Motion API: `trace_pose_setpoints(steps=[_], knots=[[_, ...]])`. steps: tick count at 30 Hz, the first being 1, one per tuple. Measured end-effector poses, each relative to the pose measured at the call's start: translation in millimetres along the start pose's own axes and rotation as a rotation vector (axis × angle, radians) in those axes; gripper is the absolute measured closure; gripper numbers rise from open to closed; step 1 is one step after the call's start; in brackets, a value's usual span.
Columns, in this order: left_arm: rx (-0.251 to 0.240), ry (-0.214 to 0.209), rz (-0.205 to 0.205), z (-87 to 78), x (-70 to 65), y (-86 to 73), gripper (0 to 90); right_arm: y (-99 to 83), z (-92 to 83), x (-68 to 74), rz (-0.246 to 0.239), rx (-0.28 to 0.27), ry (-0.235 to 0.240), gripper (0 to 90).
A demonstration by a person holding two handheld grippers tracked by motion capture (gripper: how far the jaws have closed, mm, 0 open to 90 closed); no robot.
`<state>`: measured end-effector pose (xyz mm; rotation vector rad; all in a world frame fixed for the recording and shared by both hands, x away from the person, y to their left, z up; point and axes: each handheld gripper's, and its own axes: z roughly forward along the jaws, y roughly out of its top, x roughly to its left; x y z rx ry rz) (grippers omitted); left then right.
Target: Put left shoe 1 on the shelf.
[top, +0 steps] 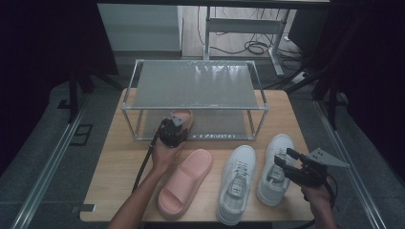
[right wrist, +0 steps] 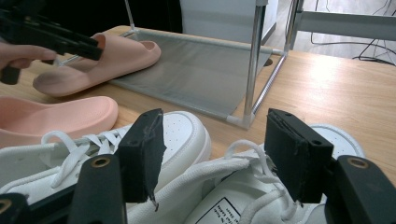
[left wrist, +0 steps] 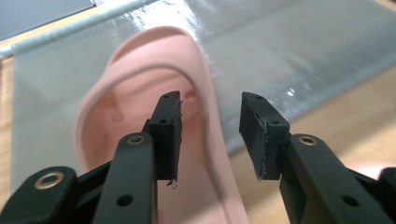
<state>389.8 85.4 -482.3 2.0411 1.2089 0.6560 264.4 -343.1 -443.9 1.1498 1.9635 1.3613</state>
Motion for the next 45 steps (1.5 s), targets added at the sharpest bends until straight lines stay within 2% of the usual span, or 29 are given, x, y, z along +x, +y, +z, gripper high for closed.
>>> trace_pose_setpoints(steps=[3, 7, 15, 20, 29, 37, 45], knots=[[-0.001, -0.040, 0.007, -12.0, 0.0, -7.3, 60.5, 0.5, -0.4, 0.7, -0.003, 0.001, 0.000, 37.8], [-0.002, -0.093, 0.013, -27.7, 1.3, -19.8, 67.7, -0.1, 0.2, 0.5, -0.001, 0.003, -0.001, 37.8], [-0.016, -0.166, 0.011, -52.5, 6.4, -42.8, 84.1, -0.4, 1.2, 2.0, -0.003, 0.007, 0.000, 37.8], [-0.023, -0.197, -0.009, -66.1, 11.9, -56.5, 88.9, -0.9, 2.0, 2.3, -0.003, 0.010, 0.002, 37.7], [-0.017, -0.216, -0.037, -87.0, 20.5, -87.1, 90.0, -1.1, 2.4, 2.9, -0.004, 0.011, 0.002, 37.7], [0.015, -0.226, -0.035, -90.2, 25.2, -105.1, 90.0, -1.8, 4.4, 4.0, -0.007, 0.021, 0.007, 37.5], [0.036, -0.229, -0.014, -76.1, 20.0, -103.5, 90.0, -2.3, 6.1, 5.1, -0.008, 0.026, 0.010, 37.5]])
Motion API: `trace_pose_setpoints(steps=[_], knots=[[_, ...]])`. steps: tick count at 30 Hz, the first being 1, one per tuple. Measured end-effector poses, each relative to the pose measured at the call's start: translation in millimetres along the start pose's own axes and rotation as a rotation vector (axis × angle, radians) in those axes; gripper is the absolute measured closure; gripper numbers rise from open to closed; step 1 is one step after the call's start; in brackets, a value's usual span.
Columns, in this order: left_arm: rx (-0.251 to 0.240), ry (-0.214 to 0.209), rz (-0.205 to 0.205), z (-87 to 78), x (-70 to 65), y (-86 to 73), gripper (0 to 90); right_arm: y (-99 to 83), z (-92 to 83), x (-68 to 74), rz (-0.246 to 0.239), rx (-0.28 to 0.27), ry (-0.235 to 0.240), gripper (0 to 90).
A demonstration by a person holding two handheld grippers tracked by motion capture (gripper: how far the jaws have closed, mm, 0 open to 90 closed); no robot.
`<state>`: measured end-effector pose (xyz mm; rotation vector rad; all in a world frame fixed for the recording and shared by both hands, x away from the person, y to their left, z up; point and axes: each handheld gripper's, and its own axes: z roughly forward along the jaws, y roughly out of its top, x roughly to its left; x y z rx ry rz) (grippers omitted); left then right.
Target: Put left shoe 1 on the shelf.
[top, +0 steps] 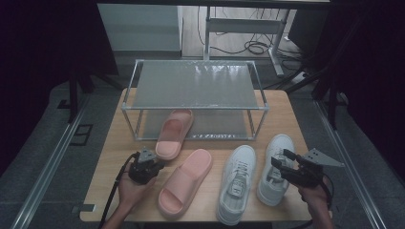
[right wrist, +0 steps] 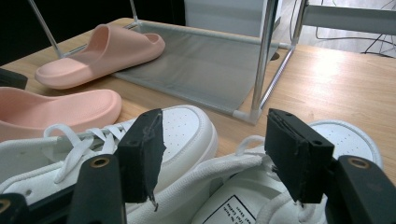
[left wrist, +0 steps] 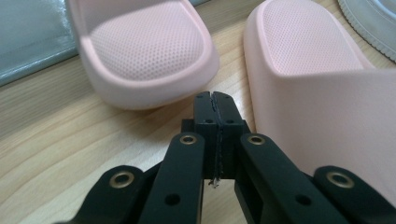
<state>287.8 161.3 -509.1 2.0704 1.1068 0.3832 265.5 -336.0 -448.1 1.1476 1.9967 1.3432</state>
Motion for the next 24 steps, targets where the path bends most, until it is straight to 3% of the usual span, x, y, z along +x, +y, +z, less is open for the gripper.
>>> trace_pose_setpoints(steps=[13, 24], knots=[[0.019, -0.002, 0.010, 17.0, -1.2, 8.9, 90.0, 0.4, -1.9, -1.2, 0.003, -0.004, -0.002, 37.5], [0.041, 0.001, 0.014, 18.8, 0.4, 8.4, 90.0, -0.1, -0.6, -1.1, 0.002, -0.001, 0.000, 37.5]])
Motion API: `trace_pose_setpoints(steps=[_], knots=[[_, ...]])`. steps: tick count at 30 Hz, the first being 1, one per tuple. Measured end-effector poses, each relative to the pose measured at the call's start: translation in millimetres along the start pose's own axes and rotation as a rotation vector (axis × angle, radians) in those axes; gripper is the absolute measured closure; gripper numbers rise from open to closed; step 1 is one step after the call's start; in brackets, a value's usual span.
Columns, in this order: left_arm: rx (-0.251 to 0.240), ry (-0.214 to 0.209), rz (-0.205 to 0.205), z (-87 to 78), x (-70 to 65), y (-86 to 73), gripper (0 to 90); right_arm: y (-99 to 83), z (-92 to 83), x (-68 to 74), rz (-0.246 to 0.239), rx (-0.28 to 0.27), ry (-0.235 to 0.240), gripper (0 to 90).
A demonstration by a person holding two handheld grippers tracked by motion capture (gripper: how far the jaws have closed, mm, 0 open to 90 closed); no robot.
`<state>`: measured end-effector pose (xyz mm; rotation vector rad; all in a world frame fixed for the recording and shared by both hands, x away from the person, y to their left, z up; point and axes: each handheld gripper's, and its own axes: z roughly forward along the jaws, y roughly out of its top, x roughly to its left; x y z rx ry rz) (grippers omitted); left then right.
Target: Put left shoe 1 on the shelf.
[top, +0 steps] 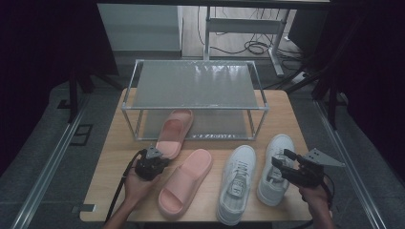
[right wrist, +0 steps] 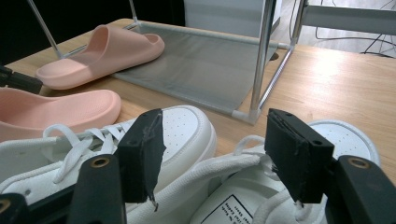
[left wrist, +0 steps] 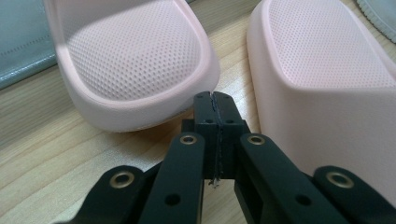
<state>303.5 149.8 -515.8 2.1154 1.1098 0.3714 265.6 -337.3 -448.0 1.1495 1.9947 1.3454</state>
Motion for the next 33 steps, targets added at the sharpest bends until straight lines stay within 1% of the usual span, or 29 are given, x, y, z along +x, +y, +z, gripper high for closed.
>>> trace_pose_setpoints(steps=[8, 10, 11, 15, 20, 22, 24, 27, 33], knots=[[0.014, -0.003, 0.020, 10.1, 0.7, 10.7, 90.0, -0.5, 1.7, 0.8, 0.000, 0.005, 0.004, 37.5], [0.016, 0.000, 0.020, 13.7, 1.5, 14.2, 90.0, -0.4, 1.3, 0.6, -0.001, 0.007, 0.003, 37.5], [0.017, 0.000, 0.012, 15.2, 1.6, 15.4, 90.0, -0.4, 1.3, 0.3, 0.000, 0.004, 0.003, 37.5], [0.020, 0.001, 0.017, 22.7, 3.3, 22.4, 90.0, -0.2, 0.5, -0.1, 0.001, 0.003, 0.002, 37.5], [0.030, 0.014, 0.021, 32.9, 4.7, 32.2, 90.0, -0.3, 0.5, -0.2, 0.000, 0.003, 0.002, 37.4], [0.033, 0.019, 0.035, 36.5, 5.7, 36.6, 90.0, -0.4, 0.7, -0.3, 0.001, 0.004, 0.002, 37.4], [0.031, 0.023, 0.030, 40.3, 5.4, 40.2, 90.0, -0.4, 0.7, -0.3, 0.001, 0.004, 0.002, 37.5], [0.036, 0.028, 0.038, 45.8, 7.4, 45.5, 90.0, -0.6, 1.0, -0.2, 0.001, 0.005, 0.002, 37.4], [0.037, 0.042, 0.040, 55.5, 9.9, 54.8, 90.0, -0.2, 0.5, -0.4, -0.002, 0.004, 0.003, 37.4]])
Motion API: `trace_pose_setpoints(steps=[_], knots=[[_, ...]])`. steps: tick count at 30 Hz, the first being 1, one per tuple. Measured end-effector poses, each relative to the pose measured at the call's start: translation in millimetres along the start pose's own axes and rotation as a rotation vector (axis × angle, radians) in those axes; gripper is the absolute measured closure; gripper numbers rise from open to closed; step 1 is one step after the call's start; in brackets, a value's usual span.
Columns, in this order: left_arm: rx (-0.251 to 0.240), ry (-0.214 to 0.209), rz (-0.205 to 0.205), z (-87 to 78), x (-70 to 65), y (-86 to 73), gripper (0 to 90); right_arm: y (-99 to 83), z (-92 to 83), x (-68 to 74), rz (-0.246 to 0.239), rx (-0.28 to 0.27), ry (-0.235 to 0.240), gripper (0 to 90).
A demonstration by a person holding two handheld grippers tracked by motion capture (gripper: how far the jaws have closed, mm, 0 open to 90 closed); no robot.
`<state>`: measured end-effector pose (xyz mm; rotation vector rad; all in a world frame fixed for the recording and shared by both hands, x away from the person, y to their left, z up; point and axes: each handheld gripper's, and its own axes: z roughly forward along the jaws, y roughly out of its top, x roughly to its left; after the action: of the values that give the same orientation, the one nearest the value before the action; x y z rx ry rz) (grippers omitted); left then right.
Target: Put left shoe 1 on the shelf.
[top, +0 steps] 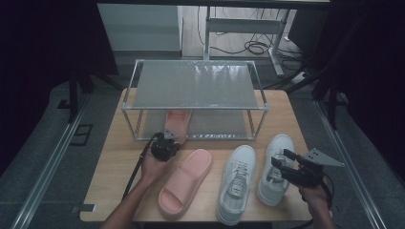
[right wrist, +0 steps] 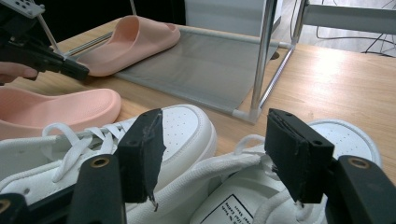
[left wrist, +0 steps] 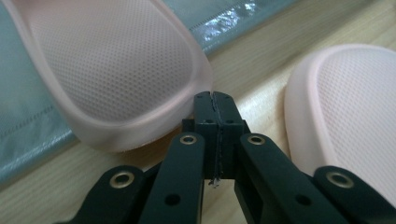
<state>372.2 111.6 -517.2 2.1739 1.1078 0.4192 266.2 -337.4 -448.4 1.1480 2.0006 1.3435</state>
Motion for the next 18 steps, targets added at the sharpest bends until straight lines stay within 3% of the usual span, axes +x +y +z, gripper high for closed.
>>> trace_pose_setpoints(steps=[18], knots=[[-0.013, 0.020, -0.039, 24.8, 4.1, 19.1, 90.0, 0.7, 0.0, 0.9, -0.005, 0.000, 0.003, 37.4]])
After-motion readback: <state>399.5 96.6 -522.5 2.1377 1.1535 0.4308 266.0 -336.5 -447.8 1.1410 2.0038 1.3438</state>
